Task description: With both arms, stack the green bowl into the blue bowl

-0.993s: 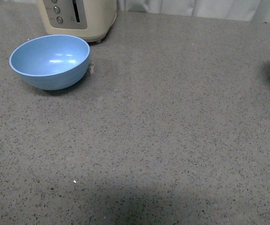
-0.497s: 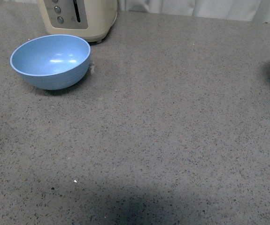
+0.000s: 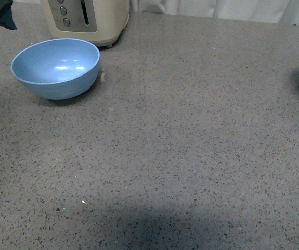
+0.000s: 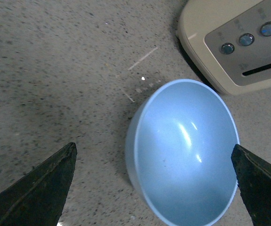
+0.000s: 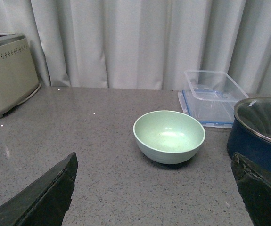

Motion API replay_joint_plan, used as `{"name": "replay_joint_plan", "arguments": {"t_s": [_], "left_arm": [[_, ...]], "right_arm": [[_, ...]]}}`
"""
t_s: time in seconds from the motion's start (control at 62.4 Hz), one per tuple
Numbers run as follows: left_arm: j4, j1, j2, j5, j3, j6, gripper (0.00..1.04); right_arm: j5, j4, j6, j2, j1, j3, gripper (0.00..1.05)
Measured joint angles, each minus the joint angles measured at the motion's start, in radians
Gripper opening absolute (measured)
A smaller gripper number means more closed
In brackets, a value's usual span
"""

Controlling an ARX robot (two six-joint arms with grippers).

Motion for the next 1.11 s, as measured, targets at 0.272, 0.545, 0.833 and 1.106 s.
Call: {"name": "replay_joint_plan", "arguments": {"t_s": [0.272, 0.545, 0.833, 1.106], "left_arm": [[0.033, -0.007, 0.128, 0.025, 0.069, -0.025, 0.98], [-0.005, 0.003, 0.280, 0.034, 0.164, -0.035, 0.98], [-0.017, 0.021, 0.314, 0.034, 0.205, -0.033, 0.98], [-0.029, 0.024, 0.322, 0.035, 0.206, -0.022, 0.65]], "right_arm": [[0.000, 0.000, 0.000, 0.000, 0.000, 0.000, 0.95], [0.000, 0.000, 0.000, 0.000, 0.000, 0.000, 0.95], [0.000, 0.000, 0.000, 0.000, 0.000, 0.000, 0.95], [0.000, 0.000, 0.000, 0.000, 0.000, 0.000, 0.95]]}}
